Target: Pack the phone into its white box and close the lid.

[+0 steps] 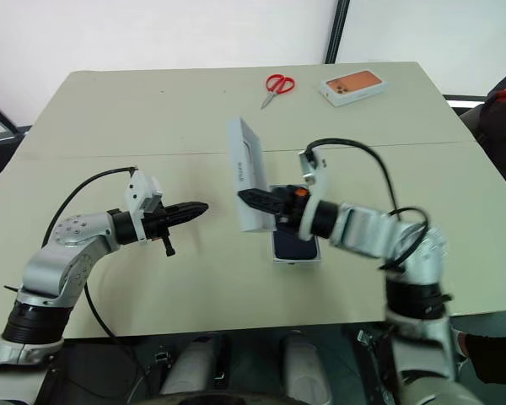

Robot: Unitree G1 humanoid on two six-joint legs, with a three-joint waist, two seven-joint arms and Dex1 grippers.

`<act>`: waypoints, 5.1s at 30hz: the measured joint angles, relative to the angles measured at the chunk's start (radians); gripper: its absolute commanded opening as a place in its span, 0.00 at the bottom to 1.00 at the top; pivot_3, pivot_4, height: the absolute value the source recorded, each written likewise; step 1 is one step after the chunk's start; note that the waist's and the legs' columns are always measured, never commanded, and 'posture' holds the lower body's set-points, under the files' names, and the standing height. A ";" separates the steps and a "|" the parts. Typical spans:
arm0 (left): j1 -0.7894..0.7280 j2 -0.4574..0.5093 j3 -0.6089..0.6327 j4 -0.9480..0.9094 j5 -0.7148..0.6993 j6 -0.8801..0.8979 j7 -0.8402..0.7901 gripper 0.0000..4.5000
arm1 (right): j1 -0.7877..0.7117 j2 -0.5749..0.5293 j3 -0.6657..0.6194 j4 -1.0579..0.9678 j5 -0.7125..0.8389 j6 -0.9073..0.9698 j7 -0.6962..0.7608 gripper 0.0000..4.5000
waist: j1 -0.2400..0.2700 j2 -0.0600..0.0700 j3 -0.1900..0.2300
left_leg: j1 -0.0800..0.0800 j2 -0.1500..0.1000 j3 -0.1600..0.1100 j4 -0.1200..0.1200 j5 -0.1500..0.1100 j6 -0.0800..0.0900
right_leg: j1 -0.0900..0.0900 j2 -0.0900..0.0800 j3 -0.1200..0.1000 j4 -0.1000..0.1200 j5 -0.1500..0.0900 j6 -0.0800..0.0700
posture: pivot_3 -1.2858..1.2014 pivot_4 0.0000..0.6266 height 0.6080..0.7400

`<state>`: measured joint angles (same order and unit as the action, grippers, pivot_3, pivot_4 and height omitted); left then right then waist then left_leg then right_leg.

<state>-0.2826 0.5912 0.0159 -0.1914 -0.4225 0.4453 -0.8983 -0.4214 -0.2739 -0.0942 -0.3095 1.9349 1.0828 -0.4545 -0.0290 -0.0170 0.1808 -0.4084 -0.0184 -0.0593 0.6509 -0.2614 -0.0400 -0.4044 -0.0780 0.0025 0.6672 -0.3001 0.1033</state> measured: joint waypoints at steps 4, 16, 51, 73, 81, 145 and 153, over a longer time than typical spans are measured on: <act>0.013 0.013 0.005 0.000 0.002 -0.002 0.012 0.00 | 0.132 0.046 0.102 -0.096 0.011 -0.105 -0.145 0.01 | 0.007 0.000 0.000 | 0.000 -0.001 0.001 0.001 0.000 0.000 | 0.000 -0.001 0.001 -0.001 0.000 0.000 | 0.52 0.24 1.00; -0.003 -0.030 -0.069 -0.032 0.002 0.002 0.006 0.00 | 0.145 -0.059 0.041 -0.054 0.031 -0.094 -0.159 0.22 | 0.013 0.000 0.000 | 0.000 -0.001 0.001 0.000 0.000 0.000 | 0.001 -0.001 0.001 -0.001 0.000 0.000 | 0.52 0.24 1.00; -0.178 -0.212 -0.140 0.029 0.078 0.140 0.166 0.00 | -0.133 -0.741 0.178 0.034 -1.058 -0.039 0.794 0.01 | 0.018 0.000 0.000 | 0.000 -0.001 0.001 0.001 0.000 0.001 | 0.001 -0.001 0.001 -0.003 0.000 0.000 | 0.52 0.24 1.00; -0.174 -0.282 -0.295 -0.065 0.126 0.478 0.317 0.00 | -0.029 -0.700 0.363 -0.068 -1.595 -0.283 1.099 0.01 | 0.020 0.000 0.000 | 0.000 -0.002 0.000 0.002 0.000 0.000 | 0.001 -0.001 0.001 -0.002 0.000 0.000 | 0.52 0.24 1.00; -0.204 -0.355 -0.286 0.008 0.140 0.431 0.361 0.00 | -0.016 -0.686 0.349 -0.077 -1.648 -0.274 1.118 0.01 | 0.020 0.000 0.000 | 0.000 -0.003 0.001 0.002 0.000 0.000 | 0.002 -0.002 0.001 -0.002 0.000 0.000 | 0.52 0.24 1.00; -0.410 -0.516 -0.318 0.289 0.209 0.379 0.398 0.00 | 0.332 -0.667 0.120 -0.297 -1.579 -0.273 1.248 0.01 | 0.040 0.000 -0.001 | 0.002 -0.005 -0.002 0.008 -0.001 0.002 | 0.009 -0.001 -0.003 -0.003 0.000 0.001 | 0.52 0.24 1.00; -0.396 -0.511 -0.323 0.281 0.216 0.369 0.391 0.00 | 0.333 -0.656 0.124 -0.293 -1.599 -0.269 1.203 0.01 | 0.041 0.000 -0.002 | 0.005 -0.004 -0.002 0.010 -0.003 0.004 | 0.013 -0.001 -0.003 -0.003 -0.001 0.002 | 0.52 0.24 1.00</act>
<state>-0.6781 0.0798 -0.3075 0.0898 -0.2066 0.8141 -0.5077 -0.0882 -0.9296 0.0298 -0.6030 0.3363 0.8139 0.7487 0.0117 -0.0172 0.1787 -0.4038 -0.0228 -0.0615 0.6609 -0.2644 -0.0356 -0.3916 -0.0795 -0.0001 0.6639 -0.3008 0.1048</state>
